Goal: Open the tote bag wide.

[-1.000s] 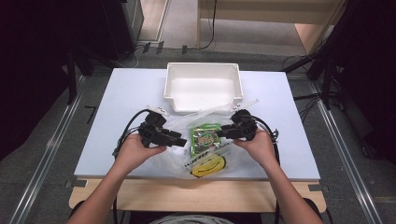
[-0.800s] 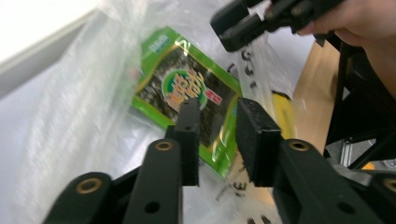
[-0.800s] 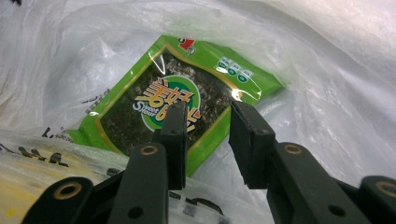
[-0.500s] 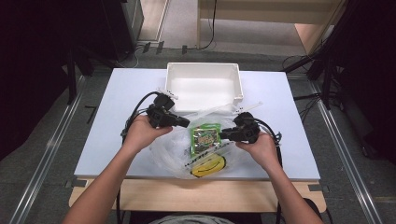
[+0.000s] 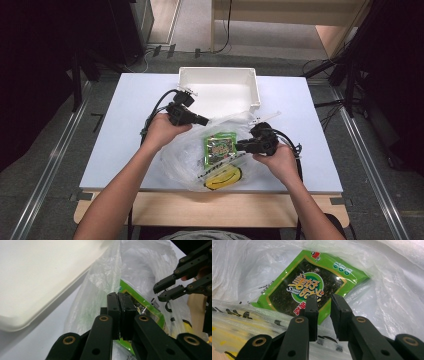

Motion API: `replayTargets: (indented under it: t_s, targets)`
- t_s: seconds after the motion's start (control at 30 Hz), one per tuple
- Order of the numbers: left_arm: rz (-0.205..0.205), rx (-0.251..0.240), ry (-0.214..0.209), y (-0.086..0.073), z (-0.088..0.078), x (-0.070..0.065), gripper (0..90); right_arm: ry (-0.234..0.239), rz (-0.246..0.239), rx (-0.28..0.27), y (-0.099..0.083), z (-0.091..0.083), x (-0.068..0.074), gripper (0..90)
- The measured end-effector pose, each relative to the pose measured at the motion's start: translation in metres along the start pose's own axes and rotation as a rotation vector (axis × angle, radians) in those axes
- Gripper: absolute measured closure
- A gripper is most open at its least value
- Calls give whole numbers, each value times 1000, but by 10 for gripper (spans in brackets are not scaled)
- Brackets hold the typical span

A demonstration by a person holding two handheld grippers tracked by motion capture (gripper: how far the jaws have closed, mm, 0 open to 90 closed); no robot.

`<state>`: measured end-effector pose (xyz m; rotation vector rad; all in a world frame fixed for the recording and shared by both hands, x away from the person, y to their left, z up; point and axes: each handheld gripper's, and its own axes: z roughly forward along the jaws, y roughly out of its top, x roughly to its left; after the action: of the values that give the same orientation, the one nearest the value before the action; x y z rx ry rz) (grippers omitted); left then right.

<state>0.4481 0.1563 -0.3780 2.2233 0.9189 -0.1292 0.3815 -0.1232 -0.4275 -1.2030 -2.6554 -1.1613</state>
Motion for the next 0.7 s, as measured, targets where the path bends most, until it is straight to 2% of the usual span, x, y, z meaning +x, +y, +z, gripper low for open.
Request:
replayTargets:
  t_s: [0.17,0.27,0.43,0.63,0.7]
  targets:
    - [24,33,-20,2,15,-7,898,-5,12,3,-2,0,-1,781]
    - [26,73,-25,2,29,-5,897,-7,11,1,-3,1,-1,789]
    - [37,101,-22,0,39,-2,896,-4,12,1,-4,1,0,791]
    - [24,121,-2,-3,49,5,896,-9,16,5,-7,1,0,794]
    - [24,123,22,-4,51,10,895,-7,16,1,-9,0,1,797]
